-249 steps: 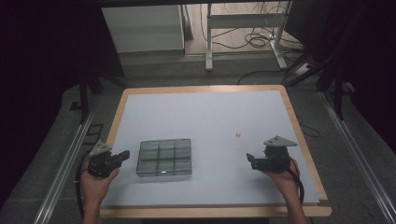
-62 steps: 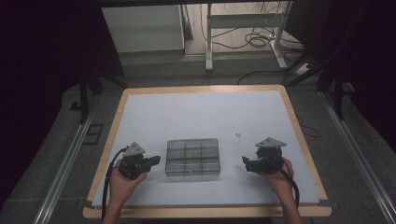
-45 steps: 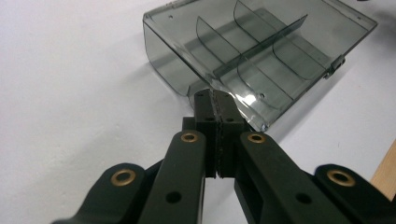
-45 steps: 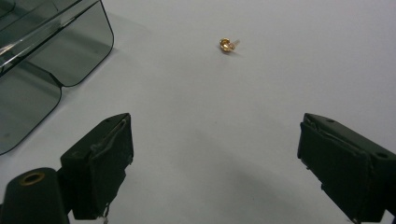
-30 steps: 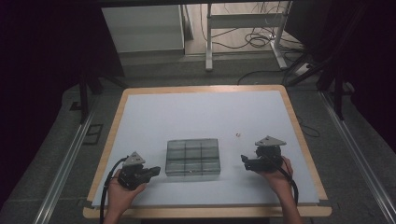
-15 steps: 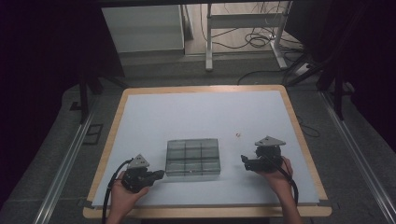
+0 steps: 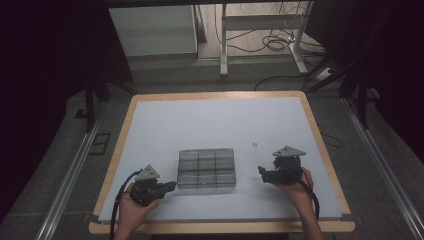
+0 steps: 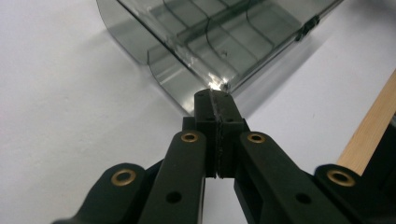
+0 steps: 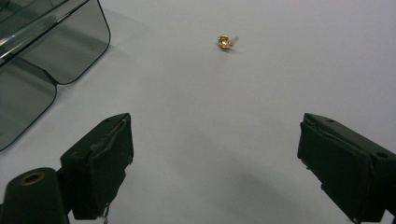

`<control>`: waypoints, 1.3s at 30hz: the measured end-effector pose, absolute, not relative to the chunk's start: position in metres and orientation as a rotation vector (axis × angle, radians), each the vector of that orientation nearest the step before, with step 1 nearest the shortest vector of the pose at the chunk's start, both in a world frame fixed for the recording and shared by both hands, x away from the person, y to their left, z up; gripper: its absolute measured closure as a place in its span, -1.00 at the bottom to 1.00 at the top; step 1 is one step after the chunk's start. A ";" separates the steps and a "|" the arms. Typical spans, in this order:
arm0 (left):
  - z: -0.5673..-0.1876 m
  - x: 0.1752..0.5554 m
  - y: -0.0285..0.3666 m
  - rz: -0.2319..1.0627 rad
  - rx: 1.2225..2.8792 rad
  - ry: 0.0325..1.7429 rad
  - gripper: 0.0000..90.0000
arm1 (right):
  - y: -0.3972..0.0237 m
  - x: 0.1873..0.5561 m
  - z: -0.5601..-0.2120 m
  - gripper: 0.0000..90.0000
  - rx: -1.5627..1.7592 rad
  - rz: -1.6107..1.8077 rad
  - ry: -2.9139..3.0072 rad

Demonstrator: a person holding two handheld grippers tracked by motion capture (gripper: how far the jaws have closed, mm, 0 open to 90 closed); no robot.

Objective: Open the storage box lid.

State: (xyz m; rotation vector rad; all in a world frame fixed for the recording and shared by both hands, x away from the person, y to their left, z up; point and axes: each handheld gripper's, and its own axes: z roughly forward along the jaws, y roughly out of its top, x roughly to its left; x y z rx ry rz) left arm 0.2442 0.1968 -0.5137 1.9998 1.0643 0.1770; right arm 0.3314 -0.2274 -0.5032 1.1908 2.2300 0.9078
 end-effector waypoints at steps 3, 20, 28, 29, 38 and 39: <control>-0.513 0.244 0.198 0.161 1.991 1.049 0.99 | -0.227 0.332 -0.503 -0.78 1.191 0.907 2.230; -0.516 0.245 0.194 0.164 2.042 1.063 0.99 | -0.227 0.332 -0.504 -0.78 1.193 0.904 2.231; -0.516 0.245 0.195 0.165 2.036 1.051 0.99 | -0.227 0.332 -0.506 -0.78 1.196 0.899 2.237; -0.517 0.245 0.195 0.166 2.034 1.049 0.99 | -0.227 0.333 -0.506 -0.78 1.195 0.898 2.237; -0.518 0.246 0.194 0.158 2.001 1.018 1.00 | -0.227 0.333 -0.506 -0.78 1.194 0.897 2.234; -0.518 0.246 0.194 0.161 2.001 1.017 1.00 | -0.227 0.333 -0.506 -0.78 1.194 0.897 2.234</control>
